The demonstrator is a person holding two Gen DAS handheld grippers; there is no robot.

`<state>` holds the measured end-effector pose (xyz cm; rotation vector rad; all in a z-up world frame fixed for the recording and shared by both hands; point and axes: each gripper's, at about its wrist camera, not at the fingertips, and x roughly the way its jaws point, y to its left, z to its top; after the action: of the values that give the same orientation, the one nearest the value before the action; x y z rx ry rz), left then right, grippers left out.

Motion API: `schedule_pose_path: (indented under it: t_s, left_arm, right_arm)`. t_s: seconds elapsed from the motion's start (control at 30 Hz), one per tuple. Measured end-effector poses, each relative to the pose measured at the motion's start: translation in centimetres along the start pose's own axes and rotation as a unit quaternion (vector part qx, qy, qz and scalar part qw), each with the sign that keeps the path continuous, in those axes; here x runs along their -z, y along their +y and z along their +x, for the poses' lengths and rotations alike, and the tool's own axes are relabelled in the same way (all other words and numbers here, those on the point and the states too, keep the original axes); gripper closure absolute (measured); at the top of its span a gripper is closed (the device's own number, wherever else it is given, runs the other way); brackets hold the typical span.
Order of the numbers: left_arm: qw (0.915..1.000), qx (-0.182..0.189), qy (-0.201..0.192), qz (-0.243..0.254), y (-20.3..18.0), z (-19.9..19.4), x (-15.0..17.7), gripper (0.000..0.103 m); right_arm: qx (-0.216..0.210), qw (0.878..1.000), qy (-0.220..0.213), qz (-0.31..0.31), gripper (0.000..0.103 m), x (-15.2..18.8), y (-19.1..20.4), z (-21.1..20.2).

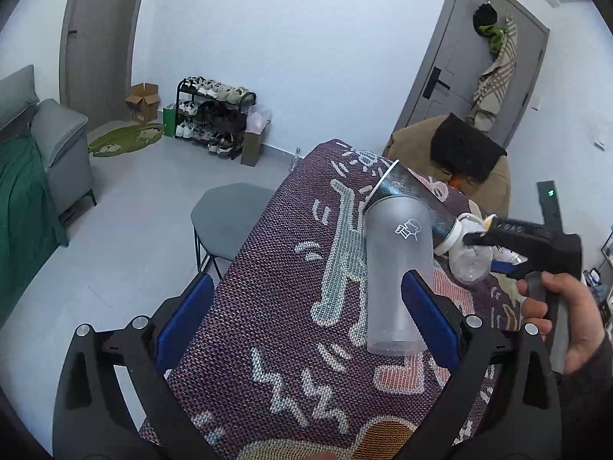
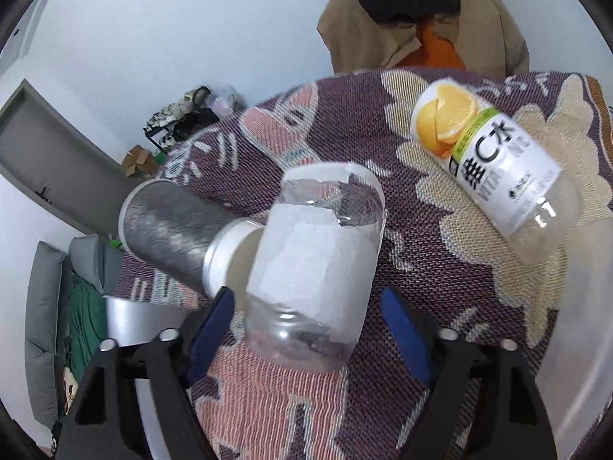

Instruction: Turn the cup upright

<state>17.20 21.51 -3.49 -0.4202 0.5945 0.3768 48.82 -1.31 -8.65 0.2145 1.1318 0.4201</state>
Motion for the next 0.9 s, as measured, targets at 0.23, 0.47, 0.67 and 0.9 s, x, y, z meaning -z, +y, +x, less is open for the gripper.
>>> schedule_pose_path:
  t_s: [0.23,0.47,0.67,0.9]
  left_arm:
    - [0.9999,0.008,-0.007,-0.001,-0.2,-1.1,0.0,0.006]
    - [0.9994,0.030,-0.012,0.013,-1.8,-3.5,0.4,0.006]
    - [0.9977,0.054,-0.016,0.039,-4.1,-5.8,1.2,0.006]
    - [0.9945,0.077,-0.007,0.070,-6.5,-7.3,2.7,0.006]
  right_arm:
    - [-0.024,1.000,-0.015,-0.004,0.038,1.4,0.1,-1.9]
    - [-0.061,0.997,-0.037,-0.022,0.038,5.8,0.2,-7.8]
    - [-0.087,0.994,-0.056,-0.026,0.038,10.0,-0.9,-12.9]
    - [-0.099,0.992,-0.073,-0.024,0.037,15.7,-2.9,-17.4]
